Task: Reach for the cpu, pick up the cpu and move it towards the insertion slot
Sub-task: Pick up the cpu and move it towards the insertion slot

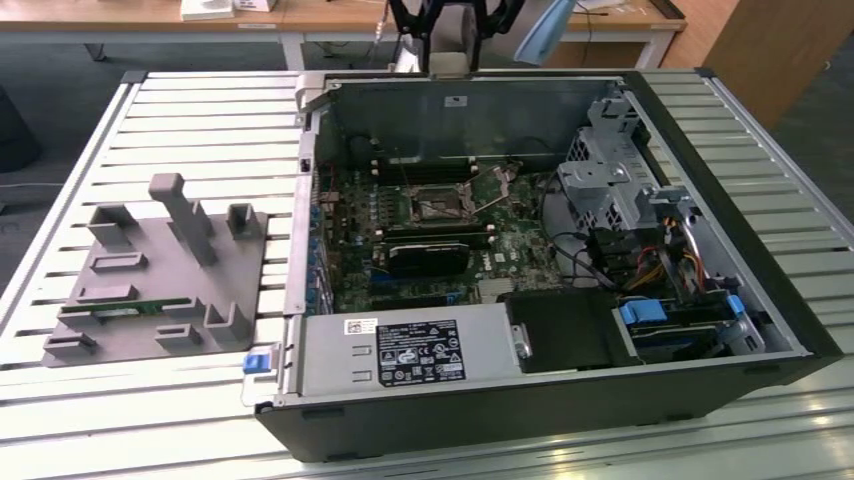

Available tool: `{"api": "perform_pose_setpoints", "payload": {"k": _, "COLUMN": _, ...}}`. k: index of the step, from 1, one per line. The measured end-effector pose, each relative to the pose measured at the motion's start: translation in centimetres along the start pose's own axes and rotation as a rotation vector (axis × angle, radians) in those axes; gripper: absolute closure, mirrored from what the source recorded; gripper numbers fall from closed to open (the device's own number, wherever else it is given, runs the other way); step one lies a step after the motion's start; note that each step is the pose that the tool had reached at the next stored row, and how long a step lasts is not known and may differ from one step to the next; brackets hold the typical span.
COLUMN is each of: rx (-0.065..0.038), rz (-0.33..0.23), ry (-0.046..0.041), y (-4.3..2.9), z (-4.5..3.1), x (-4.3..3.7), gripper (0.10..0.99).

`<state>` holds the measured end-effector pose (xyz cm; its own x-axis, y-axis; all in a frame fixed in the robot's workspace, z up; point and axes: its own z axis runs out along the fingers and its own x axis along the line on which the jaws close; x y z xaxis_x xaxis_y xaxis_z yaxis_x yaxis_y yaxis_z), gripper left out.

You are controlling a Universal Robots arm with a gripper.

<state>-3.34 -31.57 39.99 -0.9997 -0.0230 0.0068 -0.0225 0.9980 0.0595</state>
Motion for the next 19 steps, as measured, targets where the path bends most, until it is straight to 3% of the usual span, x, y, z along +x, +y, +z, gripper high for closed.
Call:
{"api": "perform_pose_setpoints", "payload": {"k": 8, "rx": 0.0, "rz": 0.0, "ry": -0.0001, "y": 1.07, "z": 0.28, "x": -1.08, "gripper": 0.545}}
{"api": "perform_pose_setpoints", "payload": {"k": 13, "rx": 0.0, "rz": 0.0, "ry": -0.0001, "y": 1.25, "z": 0.34, "x": -1.58, "gripper": 0.545}}
{"api": "perform_pose_setpoints", "payload": {"k": 19, "rx": 0.0, "rz": 0.001, "ry": -0.0002, "y": 1.26, "z": 0.35, "x": -1.63, "gripper": 0.545}}
